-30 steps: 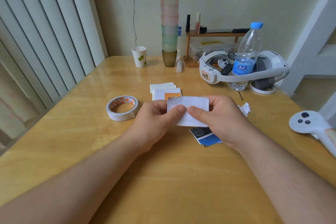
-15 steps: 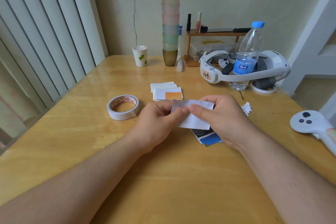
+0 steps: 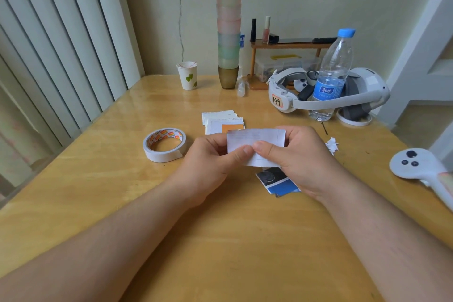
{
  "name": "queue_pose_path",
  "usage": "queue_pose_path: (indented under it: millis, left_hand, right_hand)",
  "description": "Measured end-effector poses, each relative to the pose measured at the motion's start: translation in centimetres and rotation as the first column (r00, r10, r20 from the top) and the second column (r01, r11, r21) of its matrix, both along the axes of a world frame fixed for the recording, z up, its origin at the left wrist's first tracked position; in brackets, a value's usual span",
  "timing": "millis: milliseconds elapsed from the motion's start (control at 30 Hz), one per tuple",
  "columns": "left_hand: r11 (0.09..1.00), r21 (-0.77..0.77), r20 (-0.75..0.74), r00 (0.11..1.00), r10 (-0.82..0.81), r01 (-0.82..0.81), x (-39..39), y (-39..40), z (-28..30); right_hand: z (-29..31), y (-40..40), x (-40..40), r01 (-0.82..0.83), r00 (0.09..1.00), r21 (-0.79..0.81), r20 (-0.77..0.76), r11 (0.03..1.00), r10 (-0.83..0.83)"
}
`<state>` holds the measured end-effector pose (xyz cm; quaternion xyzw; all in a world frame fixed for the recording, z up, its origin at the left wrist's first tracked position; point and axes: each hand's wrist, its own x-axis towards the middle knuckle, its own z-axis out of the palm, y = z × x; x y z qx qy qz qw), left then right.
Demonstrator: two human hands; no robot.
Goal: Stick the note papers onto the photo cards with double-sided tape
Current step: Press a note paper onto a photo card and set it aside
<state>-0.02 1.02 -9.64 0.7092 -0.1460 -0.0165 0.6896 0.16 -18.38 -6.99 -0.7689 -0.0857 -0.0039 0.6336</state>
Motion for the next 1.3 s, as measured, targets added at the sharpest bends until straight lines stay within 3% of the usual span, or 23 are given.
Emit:
queue_pose_path:
  millis: [167,433,600,767,1100,1300]
  left_hand:
    - [0.994,-0.102,-0.047,0.999,0.026,-0.031,-0.1,-0.3,0.4]
    - [0.981,-0.194,-0.118,0.993,-0.001,-0.022,-0.3,-0.6,0.5]
    - [0.983,-0.184,-0.092,0.996,-0.005,-0.012,-0.3,-0.4,0.5]
    - [0.984,-0.178,-0.144,0.989,-0.025,-0.001,-0.4,-0.6,0.6]
    - [0.993,-0.109,-0.117,0.993,0.020,-0.033,-0.4,0.0,0.9]
    - [0.992,0.104,-0.042,0.997,0.069,-0.064,-0.3,0.1,0.0]
  right_hand:
    - [-0.1,0.1,0.0,-0.053,0.996,0.097,-0.073,0.994,0.060]
    - [0.0,0.4,-0.3,-0.125,0.991,0.082,-0.043,0.989,0.129]
    - [-0.2,0.1,-0.3,-0.126,0.983,0.085,-0.119,0.988,0.136]
    - [0.1,0.3,-0.4,-0.078,0.996,0.019,-0.049,0.997,0.078]
    - [0.2,0.0,-0.4,-0.121,0.990,-0.015,-0.070,0.992,0.120]
    - [-0.2,0.2,0.0,-0.018,1.000,-0.035,0.000,0.999,0.018]
